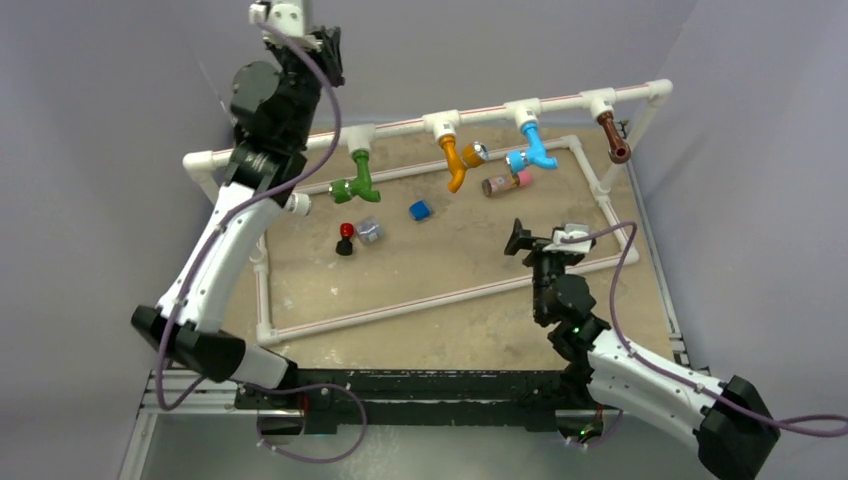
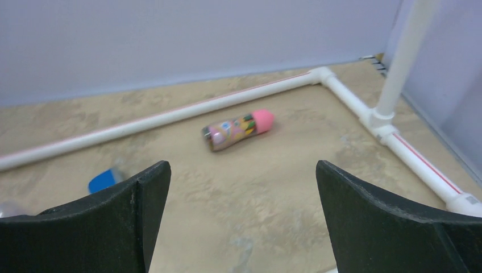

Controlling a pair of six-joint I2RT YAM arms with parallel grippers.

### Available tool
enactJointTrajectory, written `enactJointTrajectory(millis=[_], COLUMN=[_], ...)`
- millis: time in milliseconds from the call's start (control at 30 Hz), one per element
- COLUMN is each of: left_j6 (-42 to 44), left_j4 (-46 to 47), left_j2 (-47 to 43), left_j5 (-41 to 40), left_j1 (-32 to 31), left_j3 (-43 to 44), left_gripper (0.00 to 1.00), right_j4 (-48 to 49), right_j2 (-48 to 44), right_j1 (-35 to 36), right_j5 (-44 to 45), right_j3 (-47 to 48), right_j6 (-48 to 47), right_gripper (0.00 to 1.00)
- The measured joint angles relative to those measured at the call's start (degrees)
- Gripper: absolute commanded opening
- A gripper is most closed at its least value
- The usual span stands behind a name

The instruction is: Install the water faucets

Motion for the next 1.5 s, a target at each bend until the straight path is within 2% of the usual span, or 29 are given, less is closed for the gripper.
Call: enactJointTrajectory(millis=[133, 300, 500, 633, 900, 1000, 1300, 1500], left_j6=[-4.4, -9.7, -14.9, -16.7, -19.3, -20.1, -22.2, -22.4], left_j4=[-1.6, -7.0, -19.2, -26.9, -40.1, -43.5, -52.0, -51.5], left_j2=[-9.8, -21.6, -30.7, -36.9, -48.9, -53.5, -60.9, -65.4], left_j5=[4.6, 10.4, 20.3, 24.5, 26.1, 25.8, 24.3, 21.7], left_j1=[0.0, 0.0, 0.0, 0.0, 0.0, 0.0, 0.0, 0.0], left_j3=[-3.1, -7.7, -12.9, -19.0, -30.4, -33.4, -35.5, -32.6], left_gripper=[0.21, 0.21, 0.21, 0.23, 0.25, 0.26, 0.29, 0.33], right_j4=[9.4, 18.1, 25.7, 33.6, 42.8, 42.6, 44.2, 44.3], right_j2=[1.7, 8.4, 15.2, 23.8, 42.1, 47.9, 48.0, 48.0], right_j1=[-7.2, -13.7, -25.4, -30.8, -34.9, -36.1, -36.9, -37.3], right_j5=[-3.5, -7.5, -13.8, -17.4, -22.7, -23.9, -23.3, -24.5], right_j3=[-3.2, -5.5, -7.8, -8.1, -6.3, -5.4, -5.0, -3.5], right_j6=[0.0, -0.7, 0.9, 3.0, 3.8, 4.5, 4.8, 5.8], right_gripper=[0.99, 0.99, 0.98, 0.99, 0.98, 0.99, 0.99, 0.99])
